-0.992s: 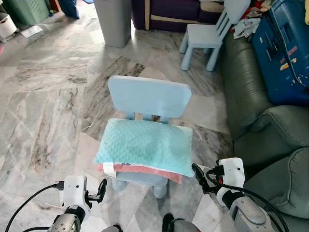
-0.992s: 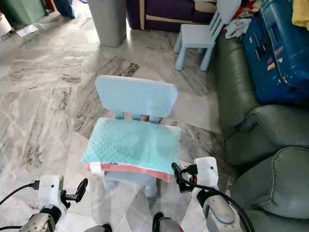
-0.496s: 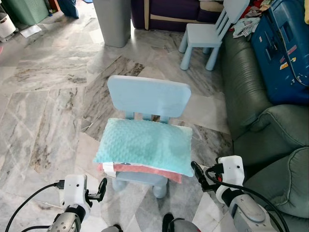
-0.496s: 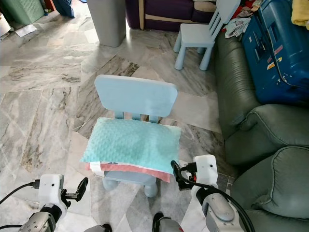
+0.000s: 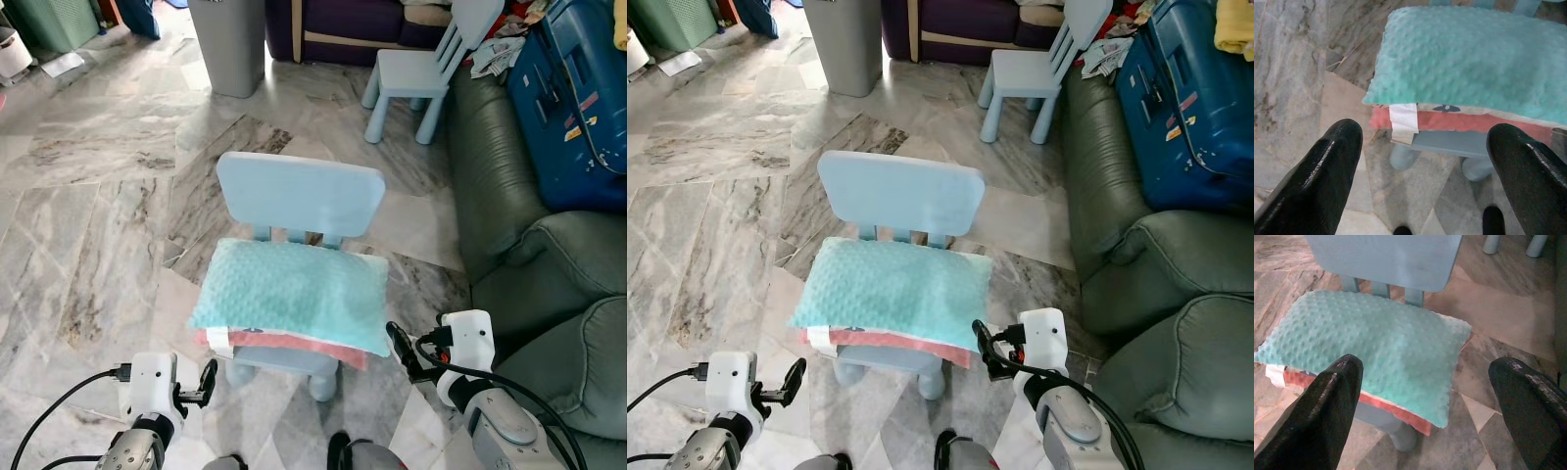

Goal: Move the pillow to the sofa

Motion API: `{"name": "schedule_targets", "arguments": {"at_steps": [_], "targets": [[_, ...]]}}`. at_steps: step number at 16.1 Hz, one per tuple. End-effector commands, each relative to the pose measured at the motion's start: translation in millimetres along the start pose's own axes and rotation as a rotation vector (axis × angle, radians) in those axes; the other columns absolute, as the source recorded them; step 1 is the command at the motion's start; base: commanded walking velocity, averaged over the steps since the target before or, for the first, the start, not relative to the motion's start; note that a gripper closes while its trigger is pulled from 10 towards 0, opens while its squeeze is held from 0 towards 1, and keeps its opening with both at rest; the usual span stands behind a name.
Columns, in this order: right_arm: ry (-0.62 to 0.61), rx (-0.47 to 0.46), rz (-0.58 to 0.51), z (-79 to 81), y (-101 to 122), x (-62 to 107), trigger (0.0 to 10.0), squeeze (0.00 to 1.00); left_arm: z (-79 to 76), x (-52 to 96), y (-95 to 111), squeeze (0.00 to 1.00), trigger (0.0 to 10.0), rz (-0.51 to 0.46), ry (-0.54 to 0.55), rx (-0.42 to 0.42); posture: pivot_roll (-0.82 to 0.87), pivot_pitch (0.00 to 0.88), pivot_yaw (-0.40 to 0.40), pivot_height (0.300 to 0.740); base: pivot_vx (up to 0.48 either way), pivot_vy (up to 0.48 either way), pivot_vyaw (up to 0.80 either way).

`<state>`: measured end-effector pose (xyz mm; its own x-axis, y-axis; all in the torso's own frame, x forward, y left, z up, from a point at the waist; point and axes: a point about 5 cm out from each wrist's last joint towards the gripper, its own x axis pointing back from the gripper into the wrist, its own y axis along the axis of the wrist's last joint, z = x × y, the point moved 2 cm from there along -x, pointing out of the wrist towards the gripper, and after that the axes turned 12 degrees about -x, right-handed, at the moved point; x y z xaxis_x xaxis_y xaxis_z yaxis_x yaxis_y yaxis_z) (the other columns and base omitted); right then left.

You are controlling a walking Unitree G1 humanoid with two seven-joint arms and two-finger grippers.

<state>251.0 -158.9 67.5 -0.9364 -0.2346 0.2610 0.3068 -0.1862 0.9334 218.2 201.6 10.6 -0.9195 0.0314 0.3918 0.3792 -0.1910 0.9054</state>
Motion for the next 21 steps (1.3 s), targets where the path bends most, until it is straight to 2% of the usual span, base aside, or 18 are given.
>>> {"name": "schedule_targets", "arguments": {"at_steps": [1, 15, 21], "targets": [[-0.004, -0.003, 0.018, -1.0, -3, 1.7, 10.0, 0.00, -0.8, 3.0, -5, 0.00, 10.0, 0.025, -0.001, -0.008, 0.00, 0.233, -0.038, 0.680, 0.000, 0.000, 0.00], [0.000, 0.011, 0.012, -2.5, 0, -3.0, 10.0, 0.00, -0.1, 4.6, -8, 0.00, 10.0, 0.032, 0.016, -0.008, 0.01, 0.240, -0.044, 0.528, 0.000, 0.000, 0.00], [0.006, 0.016, 0.008, -2.3, 2, -9.0, 10.0, 0.00, 4.4, 4.9, -9, 0.00, 10.0, 0.038, 0.053, -0.032, 0.01, 0.240, -0.047, 0.452, 0.000, 0.000, 0.00]]}}
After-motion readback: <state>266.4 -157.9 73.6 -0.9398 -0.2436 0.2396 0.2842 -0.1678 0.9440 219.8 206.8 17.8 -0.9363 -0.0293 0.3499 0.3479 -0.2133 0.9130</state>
